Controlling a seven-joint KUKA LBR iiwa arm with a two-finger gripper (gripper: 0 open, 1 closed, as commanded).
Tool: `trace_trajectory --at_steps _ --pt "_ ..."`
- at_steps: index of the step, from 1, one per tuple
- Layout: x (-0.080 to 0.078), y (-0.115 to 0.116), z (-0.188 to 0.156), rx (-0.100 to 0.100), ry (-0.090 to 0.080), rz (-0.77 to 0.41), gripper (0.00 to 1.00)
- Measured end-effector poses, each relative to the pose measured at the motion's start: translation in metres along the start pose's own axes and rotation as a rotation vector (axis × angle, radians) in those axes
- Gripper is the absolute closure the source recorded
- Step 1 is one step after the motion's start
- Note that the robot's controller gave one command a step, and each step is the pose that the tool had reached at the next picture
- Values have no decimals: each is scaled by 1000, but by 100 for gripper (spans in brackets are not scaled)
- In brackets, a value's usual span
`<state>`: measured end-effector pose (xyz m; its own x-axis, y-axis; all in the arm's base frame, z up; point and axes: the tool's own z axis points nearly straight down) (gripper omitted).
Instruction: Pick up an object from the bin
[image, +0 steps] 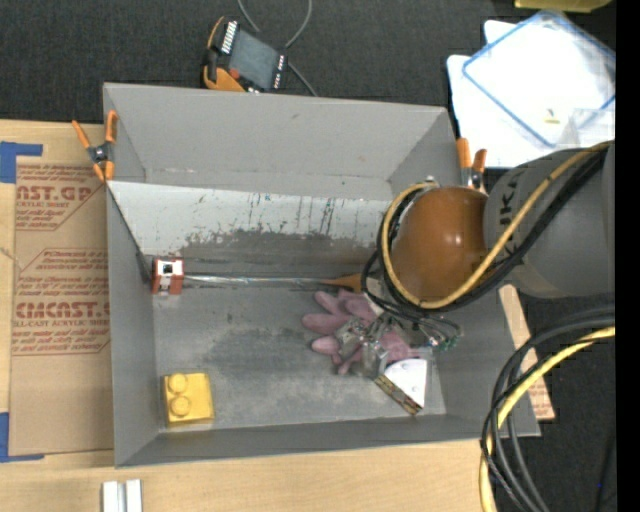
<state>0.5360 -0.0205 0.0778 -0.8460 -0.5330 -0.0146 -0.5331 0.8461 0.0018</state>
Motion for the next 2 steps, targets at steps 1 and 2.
trace_trajectory --at_steps 1,2 --pt "0 0 0 0 0 0 100" --pt "0 0 0 -1 1 0 0"
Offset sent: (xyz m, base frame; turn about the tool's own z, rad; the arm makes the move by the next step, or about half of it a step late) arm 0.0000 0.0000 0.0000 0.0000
